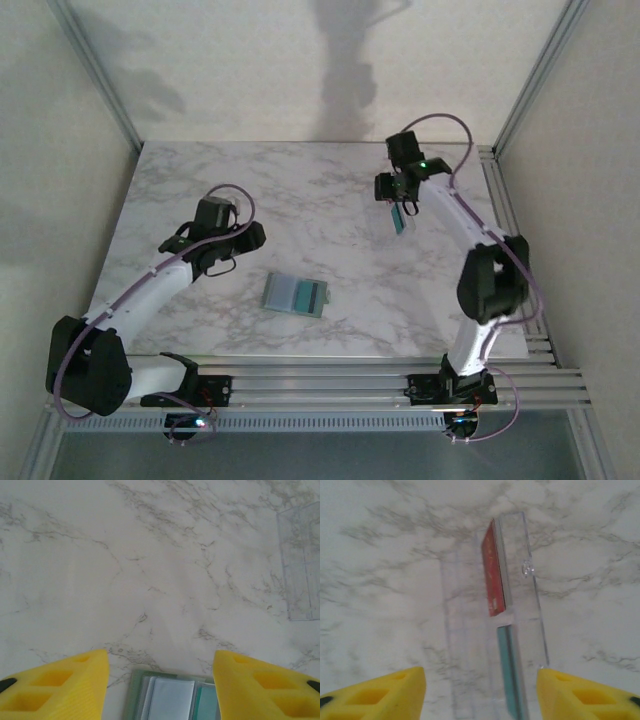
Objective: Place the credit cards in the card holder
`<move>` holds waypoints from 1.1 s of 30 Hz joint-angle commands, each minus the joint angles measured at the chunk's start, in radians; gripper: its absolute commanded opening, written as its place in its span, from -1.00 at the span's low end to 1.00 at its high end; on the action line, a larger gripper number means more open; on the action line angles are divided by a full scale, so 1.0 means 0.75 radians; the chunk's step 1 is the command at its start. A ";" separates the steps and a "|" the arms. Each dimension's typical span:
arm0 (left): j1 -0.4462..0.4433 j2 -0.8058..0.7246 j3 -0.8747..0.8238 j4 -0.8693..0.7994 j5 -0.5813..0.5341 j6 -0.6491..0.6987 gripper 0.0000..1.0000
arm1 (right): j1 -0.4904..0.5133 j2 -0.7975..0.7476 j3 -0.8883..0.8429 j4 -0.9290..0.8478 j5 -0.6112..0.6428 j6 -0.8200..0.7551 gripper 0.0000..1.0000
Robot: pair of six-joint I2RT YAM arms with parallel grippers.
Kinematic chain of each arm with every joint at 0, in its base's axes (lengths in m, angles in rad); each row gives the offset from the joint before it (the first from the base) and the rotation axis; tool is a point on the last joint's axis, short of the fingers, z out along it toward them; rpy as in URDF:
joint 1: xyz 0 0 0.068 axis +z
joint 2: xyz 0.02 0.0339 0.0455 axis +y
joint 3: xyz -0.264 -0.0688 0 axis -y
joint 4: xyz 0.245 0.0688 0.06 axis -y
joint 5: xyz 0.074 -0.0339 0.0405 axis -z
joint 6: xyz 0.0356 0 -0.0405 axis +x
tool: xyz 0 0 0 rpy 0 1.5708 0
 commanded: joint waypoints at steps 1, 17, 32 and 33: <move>0.010 -0.069 -0.036 -0.037 0.004 0.015 0.16 | 0.001 0.151 0.177 -0.152 0.139 -0.140 0.29; 0.012 -0.146 -0.203 0.010 -0.013 -0.028 0.16 | 0.018 0.555 0.548 -0.231 0.502 -0.361 0.24; 0.012 -0.171 -0.242 0.018 -0.048 -0.037 0.14 | 0.030 0.555 0.610 -0.230 0.661 -0.403 -0.21; 0.012 -0.180 -0.248 0.025 -0.048 -0.044 0.14 | 0.030 0.557 0.618 -0.240 0.665 -0.403 -0.24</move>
